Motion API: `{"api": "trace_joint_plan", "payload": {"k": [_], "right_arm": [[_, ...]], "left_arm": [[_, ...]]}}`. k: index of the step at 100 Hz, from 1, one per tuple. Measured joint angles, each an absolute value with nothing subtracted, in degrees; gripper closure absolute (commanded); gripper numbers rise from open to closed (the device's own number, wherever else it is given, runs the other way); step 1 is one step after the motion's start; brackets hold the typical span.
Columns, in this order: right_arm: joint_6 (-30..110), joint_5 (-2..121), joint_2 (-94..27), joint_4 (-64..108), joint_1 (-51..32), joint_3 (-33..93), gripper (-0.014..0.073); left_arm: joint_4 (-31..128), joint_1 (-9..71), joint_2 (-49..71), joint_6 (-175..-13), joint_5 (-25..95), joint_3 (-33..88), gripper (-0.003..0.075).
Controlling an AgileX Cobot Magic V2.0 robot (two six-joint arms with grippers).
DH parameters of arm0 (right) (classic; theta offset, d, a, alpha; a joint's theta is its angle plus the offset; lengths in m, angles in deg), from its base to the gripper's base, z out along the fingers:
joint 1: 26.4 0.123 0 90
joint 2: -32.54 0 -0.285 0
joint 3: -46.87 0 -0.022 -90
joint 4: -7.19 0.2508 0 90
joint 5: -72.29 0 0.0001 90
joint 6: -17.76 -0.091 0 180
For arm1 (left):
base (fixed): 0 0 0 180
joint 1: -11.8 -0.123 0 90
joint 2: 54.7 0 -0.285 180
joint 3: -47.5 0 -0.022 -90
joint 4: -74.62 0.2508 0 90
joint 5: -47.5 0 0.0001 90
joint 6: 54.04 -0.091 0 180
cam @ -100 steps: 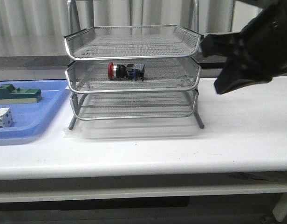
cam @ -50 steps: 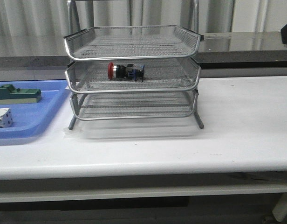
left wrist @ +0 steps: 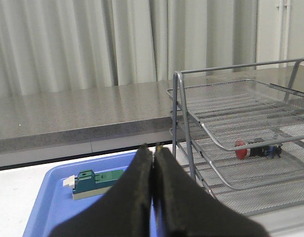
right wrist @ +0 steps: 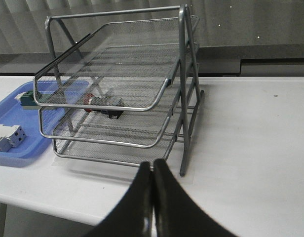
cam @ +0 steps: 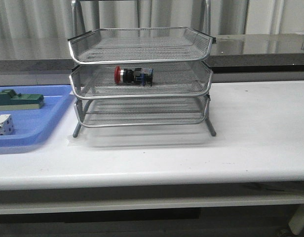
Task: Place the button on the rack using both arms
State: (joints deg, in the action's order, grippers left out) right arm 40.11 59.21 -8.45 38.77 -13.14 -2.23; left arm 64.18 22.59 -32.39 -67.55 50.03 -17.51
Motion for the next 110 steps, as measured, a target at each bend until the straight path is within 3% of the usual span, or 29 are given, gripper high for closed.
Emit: {"api": "trace_joint_plan", "payload": {"k": [68,110], "right_arm": [[40.1,58.9,-7.9,38.0,-13.1,-2.3,0.0651],[27.8,58.9,3.1,19.3,-17.8,-7.8,0.0651]], "left_arm": [[64.2,22.6,-32.5,-67.5,50.0,-17.5,0.0741],[64.2,22.6,-32.5,-67.5,50.0,-17.5,0.0741]]}}
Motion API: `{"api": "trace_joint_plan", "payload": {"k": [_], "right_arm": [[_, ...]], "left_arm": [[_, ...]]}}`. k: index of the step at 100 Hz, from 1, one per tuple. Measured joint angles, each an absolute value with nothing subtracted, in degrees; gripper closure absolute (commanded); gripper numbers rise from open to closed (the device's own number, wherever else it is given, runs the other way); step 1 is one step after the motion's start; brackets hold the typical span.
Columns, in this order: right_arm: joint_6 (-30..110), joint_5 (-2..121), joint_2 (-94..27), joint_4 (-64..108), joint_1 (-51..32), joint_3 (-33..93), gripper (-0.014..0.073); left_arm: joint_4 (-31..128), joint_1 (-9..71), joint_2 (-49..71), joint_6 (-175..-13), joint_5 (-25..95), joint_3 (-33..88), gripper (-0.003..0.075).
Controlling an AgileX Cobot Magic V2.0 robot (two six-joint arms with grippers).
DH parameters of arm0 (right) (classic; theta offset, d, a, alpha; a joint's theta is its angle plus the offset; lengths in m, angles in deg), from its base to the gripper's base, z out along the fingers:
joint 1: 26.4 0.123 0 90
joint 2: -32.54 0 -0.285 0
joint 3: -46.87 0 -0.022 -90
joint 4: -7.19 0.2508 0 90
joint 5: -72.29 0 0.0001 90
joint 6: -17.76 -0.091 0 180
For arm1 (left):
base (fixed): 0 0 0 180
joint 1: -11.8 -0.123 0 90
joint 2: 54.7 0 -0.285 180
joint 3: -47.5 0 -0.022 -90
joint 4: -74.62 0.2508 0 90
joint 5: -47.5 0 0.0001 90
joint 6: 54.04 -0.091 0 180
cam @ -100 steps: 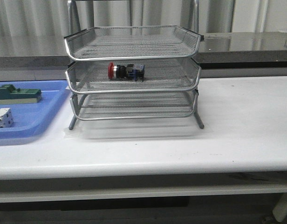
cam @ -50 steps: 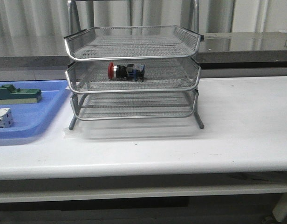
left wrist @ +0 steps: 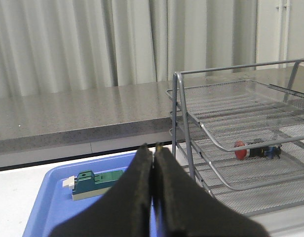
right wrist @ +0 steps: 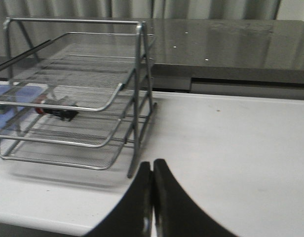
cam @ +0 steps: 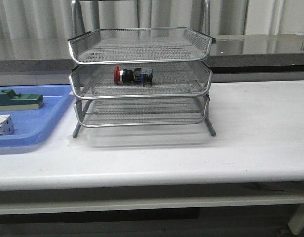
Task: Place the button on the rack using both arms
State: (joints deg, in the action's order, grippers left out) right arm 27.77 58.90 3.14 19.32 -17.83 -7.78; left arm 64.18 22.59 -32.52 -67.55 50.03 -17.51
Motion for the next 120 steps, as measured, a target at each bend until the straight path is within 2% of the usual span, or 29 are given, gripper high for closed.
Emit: {"api": "trace_joint_plan", "payload": {"k": [15,46,94,120], "right_arm": [[24.3,58.7,9.9,15.1,-21.7,-13.5,0.0651],[22.8,58.2,24.8,12.6,-22.1,-22.4,0.0651],[17.2,63.2,25.4,7.9,-19.7,-31.2,0.0651],[17.2,65.4,25.4,7.9,-18.4,-32.0,0.0651]], "left_arm": [[64.2,22.6,-32.5,-67.5,50.0,-17.5,0.0741],[64.2,22.6,-32.5,-67.5,50.0,-17.5,0.0741],[64.2,22.6,-32.5,-67.5,50.0,-17.5,0.0741],[64.2,22.6,-32.5,-67.5,50.0,-17.5,0.0741]]}}
